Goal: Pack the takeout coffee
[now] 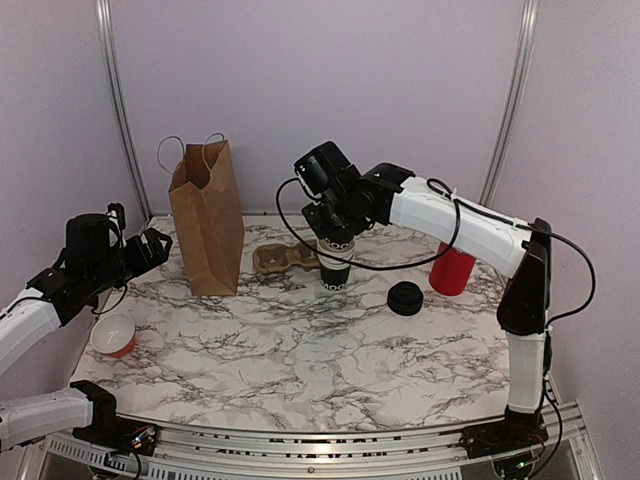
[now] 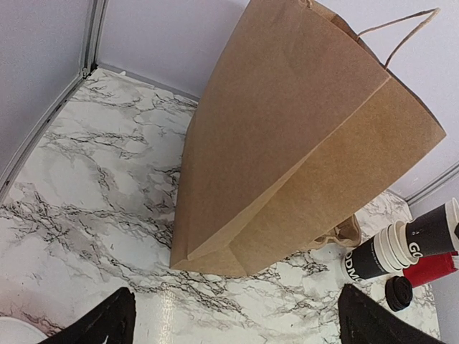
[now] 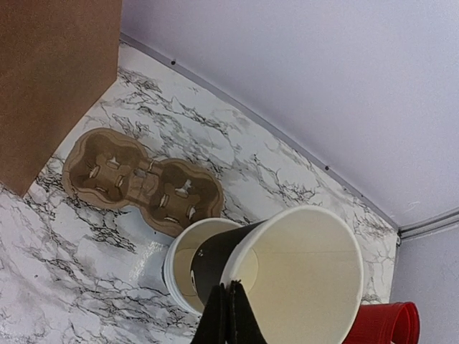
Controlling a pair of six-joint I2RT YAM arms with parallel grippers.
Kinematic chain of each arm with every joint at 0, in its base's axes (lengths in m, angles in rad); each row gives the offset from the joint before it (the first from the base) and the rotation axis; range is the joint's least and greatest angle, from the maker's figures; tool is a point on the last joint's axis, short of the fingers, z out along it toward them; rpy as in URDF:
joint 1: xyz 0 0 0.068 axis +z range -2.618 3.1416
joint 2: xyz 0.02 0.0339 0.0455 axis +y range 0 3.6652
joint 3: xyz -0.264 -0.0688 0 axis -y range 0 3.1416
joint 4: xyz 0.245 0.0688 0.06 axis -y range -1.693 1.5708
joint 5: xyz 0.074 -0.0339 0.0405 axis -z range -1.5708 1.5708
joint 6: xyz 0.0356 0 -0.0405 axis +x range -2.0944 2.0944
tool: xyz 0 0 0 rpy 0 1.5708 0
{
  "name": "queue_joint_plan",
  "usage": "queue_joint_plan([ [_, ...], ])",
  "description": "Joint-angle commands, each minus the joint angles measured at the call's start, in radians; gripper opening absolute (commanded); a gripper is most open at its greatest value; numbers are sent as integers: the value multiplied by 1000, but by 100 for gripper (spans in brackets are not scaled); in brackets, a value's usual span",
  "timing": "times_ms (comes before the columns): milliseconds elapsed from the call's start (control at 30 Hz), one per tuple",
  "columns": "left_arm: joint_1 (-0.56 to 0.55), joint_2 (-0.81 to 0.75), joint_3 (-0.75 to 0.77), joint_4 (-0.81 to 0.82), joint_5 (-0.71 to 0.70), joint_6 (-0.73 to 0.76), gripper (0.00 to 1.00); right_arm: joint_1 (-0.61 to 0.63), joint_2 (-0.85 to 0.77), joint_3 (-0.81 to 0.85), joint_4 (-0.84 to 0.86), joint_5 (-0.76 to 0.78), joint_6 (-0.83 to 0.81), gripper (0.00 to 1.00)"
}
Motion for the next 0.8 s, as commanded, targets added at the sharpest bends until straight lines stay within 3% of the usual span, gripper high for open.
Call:
queue_joint_plan([
  [0,-4,-2,-10,31,3,-8,99,24,-61,54,0,31,-21,0],
  [467,-4,-4,-7,30,0,-5,99,88,-159,45,9,93,-67,0],
  [767,-5,-2,-9,31,6,-8,99,180,-243,-94,4,71,-26,0],
])
